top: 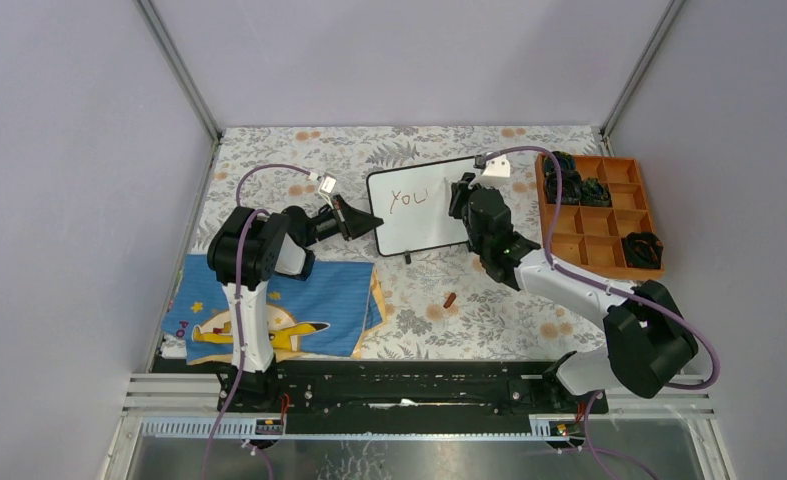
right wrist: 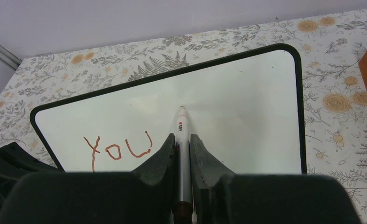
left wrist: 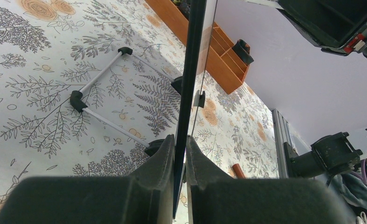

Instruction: Write a sentence on the whiteboard

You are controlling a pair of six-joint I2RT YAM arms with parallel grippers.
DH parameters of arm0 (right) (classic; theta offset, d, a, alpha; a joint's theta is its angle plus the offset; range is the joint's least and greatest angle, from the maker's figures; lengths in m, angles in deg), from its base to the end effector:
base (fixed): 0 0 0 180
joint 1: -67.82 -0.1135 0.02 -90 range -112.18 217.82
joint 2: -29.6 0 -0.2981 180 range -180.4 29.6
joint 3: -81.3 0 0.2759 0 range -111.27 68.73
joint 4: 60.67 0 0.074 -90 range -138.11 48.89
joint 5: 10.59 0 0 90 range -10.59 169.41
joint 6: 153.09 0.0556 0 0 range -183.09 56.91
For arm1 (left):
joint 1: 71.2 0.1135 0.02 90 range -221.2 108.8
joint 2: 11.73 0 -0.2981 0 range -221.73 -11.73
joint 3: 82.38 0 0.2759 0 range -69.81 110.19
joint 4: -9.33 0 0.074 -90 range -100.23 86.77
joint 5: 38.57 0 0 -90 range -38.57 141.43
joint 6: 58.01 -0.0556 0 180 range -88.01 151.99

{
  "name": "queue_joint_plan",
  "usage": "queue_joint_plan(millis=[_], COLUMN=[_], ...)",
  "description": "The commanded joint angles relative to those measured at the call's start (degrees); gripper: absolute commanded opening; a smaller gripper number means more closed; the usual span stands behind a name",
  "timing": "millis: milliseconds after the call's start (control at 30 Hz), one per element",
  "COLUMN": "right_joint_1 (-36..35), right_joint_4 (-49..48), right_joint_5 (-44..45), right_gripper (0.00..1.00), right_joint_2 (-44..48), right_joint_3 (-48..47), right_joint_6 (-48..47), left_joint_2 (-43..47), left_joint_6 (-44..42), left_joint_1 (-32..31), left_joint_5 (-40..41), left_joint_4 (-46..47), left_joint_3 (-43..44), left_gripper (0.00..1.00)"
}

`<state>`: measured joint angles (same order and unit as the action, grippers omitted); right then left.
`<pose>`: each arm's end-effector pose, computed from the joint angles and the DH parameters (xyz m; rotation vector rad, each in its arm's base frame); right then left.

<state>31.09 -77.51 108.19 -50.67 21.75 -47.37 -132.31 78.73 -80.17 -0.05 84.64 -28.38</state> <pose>0.2966 0.1879 0.3014 0.0851 1.6358 0.2912 0.3771 -0.1036 0.1335 0.2986 1.6200 -1.3941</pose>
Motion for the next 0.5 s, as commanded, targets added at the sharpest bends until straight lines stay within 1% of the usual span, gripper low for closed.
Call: queue_joint_plan(millis=[0,467], right_joint_1=[0.04,-0.01], right_joint_4=[-2.13,0.9], right_joint_5=[-1.62,-6.17], right_gripper=[0.0,0.0], right_joint_2=[-0.71,-1.39], right_joint_3=[-3.18,-2.52], right_joint_6=[0.12,2.14], left_joint_2=[0.5,0.97], left_joint_6=[-1.74,-2.42], left_joint_1=[-0.08,-0.26], left_joint_5=[-0.3,-0.17], left_joint_4=[1.78,0.92], left_joint_3=[-1.05,-1.22], left_gripper=[0.0,0.0])
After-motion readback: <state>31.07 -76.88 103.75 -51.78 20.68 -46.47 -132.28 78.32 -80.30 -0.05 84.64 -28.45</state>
